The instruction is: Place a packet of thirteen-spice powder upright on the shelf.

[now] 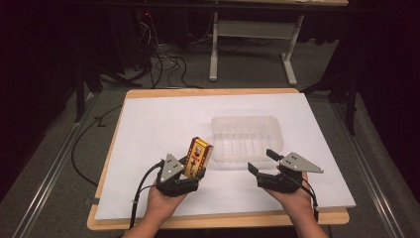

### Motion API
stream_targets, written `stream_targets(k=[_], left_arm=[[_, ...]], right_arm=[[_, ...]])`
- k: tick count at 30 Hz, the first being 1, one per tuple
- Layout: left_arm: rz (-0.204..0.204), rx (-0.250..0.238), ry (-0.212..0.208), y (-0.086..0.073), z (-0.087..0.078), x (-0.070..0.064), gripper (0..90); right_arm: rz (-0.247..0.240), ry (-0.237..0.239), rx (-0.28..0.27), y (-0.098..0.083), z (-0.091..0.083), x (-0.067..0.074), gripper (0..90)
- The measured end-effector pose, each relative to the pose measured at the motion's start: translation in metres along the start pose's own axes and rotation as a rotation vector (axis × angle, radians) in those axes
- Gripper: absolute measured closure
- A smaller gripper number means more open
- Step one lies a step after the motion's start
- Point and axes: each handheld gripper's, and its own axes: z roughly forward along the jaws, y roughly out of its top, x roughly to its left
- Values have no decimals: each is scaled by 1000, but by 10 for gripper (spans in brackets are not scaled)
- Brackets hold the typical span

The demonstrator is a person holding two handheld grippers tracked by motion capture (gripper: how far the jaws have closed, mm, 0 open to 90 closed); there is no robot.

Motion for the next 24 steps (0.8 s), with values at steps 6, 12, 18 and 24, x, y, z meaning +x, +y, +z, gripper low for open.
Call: stream_targets(k=[6,12,18,24], left_arm=[[2,-6,-9,1,1,-4,321],[7,-23,-6,2,3,-10,321],[9,-15,13,3,12,-17,322],[0,5,6,2,25,-27,322]], right_arm=[[11,26,-10,10,12,6,212],[7,55,-13,15,24,15,222],[20,98,-33,25,33,28,189],[29,121,-46,34,38,37,178]])
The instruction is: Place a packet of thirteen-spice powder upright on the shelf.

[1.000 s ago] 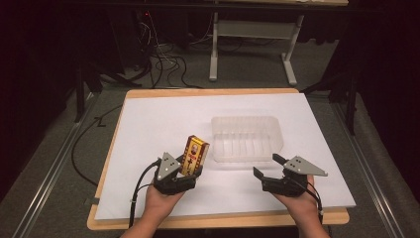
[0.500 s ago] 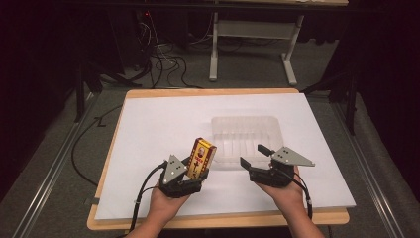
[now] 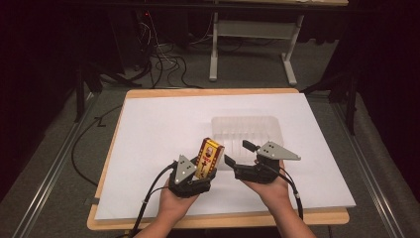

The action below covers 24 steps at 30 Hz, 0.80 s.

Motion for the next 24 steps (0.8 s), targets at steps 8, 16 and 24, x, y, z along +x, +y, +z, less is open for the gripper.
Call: stream_targets(k=[8,16,24], left_arm=[[57,24,-21,-8,12,-22,322],[64,6,-23,-7,10,-26,321],[82,9,-15,-8,10,-27,321]], right_arm=[[42,30,19,-12,1,4,184],[76,53,45,-21,4,3,283],[113,96,49,-24,4,2,508]])
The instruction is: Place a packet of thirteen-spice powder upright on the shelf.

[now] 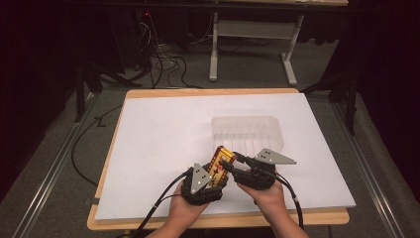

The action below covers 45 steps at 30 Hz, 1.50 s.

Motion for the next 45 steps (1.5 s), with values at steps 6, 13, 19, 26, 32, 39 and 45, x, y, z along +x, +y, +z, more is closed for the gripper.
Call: stream_targets(k=[6,13,19,26,32,39,45], left_arm=[[0,13,-5,-1,2,1,322],[-7,3,-15,-2,2,3,323],[-27,17,-50,-2,3,6,220],[-39,44,-68,-2,2,12,180],[-39,32,-64,0,-4,20,191],[-66,11,-40,8,-26,45,201],[-75,31,25,5,-43,72,197]], right_arm=[[15,19,5,0,-2,1,619],[12,35,2,2,-3,8,675],[-22,-2,-12,4,-7,12,682],[-38,-79,-41,9,-16,4,683],[-48,-134,-57,11,-25,-4,683],[-57,-205,-80,16,-37,-14,682],[-45,-245,-100,18,-47,-22,682]])
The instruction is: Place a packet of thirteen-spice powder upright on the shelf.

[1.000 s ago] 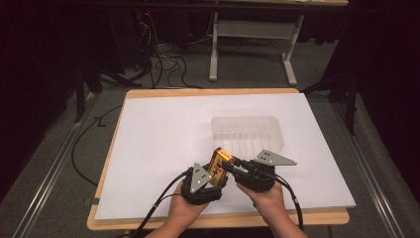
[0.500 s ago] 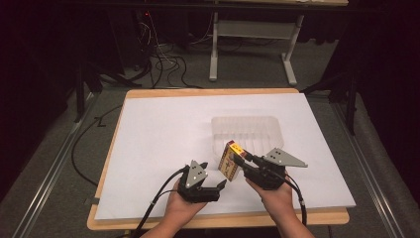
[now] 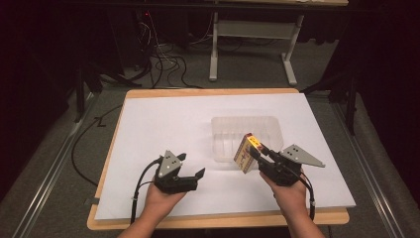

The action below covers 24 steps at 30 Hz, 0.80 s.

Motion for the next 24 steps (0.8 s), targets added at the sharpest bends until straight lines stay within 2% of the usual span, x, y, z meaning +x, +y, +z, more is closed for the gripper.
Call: stream_targets(k=[1,2,5,7,9,11,16,19,21,24], left_arm=[[15,5,19,-2,-4,4,197],[39,18,54,-8,-11,14,200],[8,12,89,-20,-19,29,210],[-7,14,105,-20,-23,37,216],[-21,-6,122,-21,-25,41,216],[-28,-7,121,-21,-25,41,216],[0,-13,103,-21,-24,34,217],[23,-21,92,-20,-24,30,218],[23,-19,88,-20,-24,29,219],[19,-20,88,-20,-24,29,219]], right_arm=[[3,-10,-5,1,-1,-2,682],[6,-25,-15,2,-4,-6,682],[11,-58,-26,4,-8,-11,682],[7,-81,-32,5,-9,-13,682],[12,-105,-37,6,-8,-14,682],[5,-128,-42,8,-6,-15,682],[-2,-174,-54,9,-2,-16,681],[3,-214,-58,12,6,-17,682],[4,-221,-60,13,9,-17,682],[5,-259,-68,18,20,-18,682]])
